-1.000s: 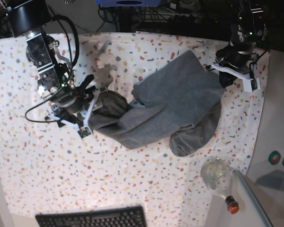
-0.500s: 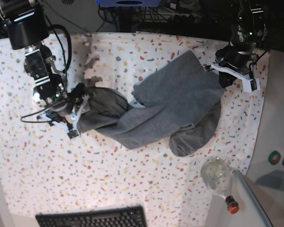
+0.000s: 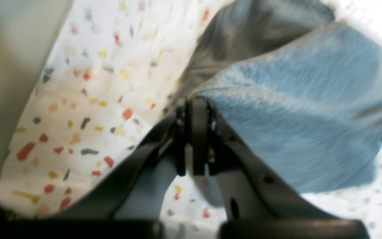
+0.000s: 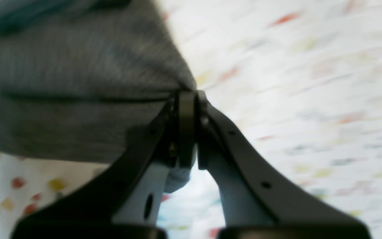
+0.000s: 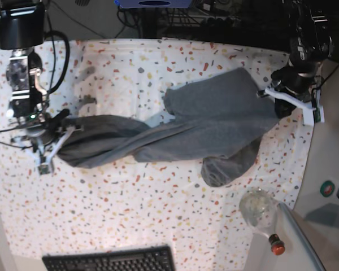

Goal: Layout the t-shirt on the table in an organized manner, then fold the t-shirt properly
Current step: 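Lift the grey t-shirt with both grippers and stretch it apart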

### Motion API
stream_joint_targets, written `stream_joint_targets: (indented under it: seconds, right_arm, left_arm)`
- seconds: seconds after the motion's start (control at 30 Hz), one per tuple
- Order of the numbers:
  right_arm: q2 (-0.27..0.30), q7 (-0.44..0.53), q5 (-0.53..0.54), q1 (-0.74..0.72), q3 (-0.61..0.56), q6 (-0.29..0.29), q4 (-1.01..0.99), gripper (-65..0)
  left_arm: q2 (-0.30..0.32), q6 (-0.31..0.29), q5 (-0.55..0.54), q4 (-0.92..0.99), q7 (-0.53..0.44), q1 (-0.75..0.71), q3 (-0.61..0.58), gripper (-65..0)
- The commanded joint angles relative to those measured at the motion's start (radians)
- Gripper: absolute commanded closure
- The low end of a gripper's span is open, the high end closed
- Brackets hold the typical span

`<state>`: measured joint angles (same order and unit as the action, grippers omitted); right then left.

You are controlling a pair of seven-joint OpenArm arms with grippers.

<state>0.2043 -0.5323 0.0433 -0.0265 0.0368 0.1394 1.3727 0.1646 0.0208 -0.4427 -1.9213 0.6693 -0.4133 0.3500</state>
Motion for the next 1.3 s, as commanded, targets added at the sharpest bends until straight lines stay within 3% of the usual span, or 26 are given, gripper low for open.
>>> stream_joint_targets:
  seconds: [0.0,0.07,0.17,0.33,0.53,0.63,0.8,0.9,1.03,1.13,1.27]
  right_arm:
    - [0.028,0.016,-0.006,-0.026,0.007,-0.008,0.026,0.0]
    - [0.067,0.016,-0.006,-0.057,0.012,-0.008,0.026,0.0]
    - [0.123,0.016,-0.006,-0.117,0.013,-0.008,0.007,0.0]
    - [0.205,0.016,-0.006,-0.207,0.085,-0.008,0.01,0.0]
    - [0.303,0.016,-0.006,-0.229,0.249,-0.005,0.126,0.0]
    - [0.35,0.022,-0.006,-0.25,0.334,-0.004,0.181,0.0]
    - [0.41,0.018,-0.004,-0.289,0.433,-0.004,0.334,0.0]
    - [0.396,0.007,-0.004,-0.217,0.464,-0.004,0.46,0.0]
    - [0.28,-0.009,-0.004,-0.023,0.519,-0.004,0.6,0.0]
    - [0.185,-0.01,-0.004,0.106,0.552,-0.004,0.603,0.0]
    - [0.033,-0.007,-0.003,0.288,0.552,-0.002,0.594,0.0]
  left_arm:
    - [0.003,-0.011,-0.011,-0.039,0.016,0.057,-0.001,0.0]
    - [-0.004,-0.011,-0.011,-0.04,0.125,0.175,-0.013,0.0]
    - [-0.075,-0.011,-0.005,0.003,0.24,0.379,-0.067,0.0]
    - [-0.185,-0.011,-0.003,0.176,0.2,0.583,-0.179,0.0]
    - [-0.311,-0.011,-0.011,0.21,0.188,0.781,-0.19,0.0]
    - [-0.322,-0.009,-0.018,0.256,0.186,0.905,-0.19,0.0]
    - [-0.322,-0.009,-0.221,0.322,0.123,1.025,-0.147,0.0]
    - [-0.322,-0.009,-0.316,0.306,0.106,1.0,-0.119,0.0]
    - [-0.291,-0.009,-0.338,0.207,0.145,0.833,-0.157,0.0]
    - [-0.205,-0.009,-0.338,0.125,0.168,0.673,-0.202,0.0]
    - [-0.043,-0.009,-0.338,0.072,0.169,0.445,-0.2,0.0]
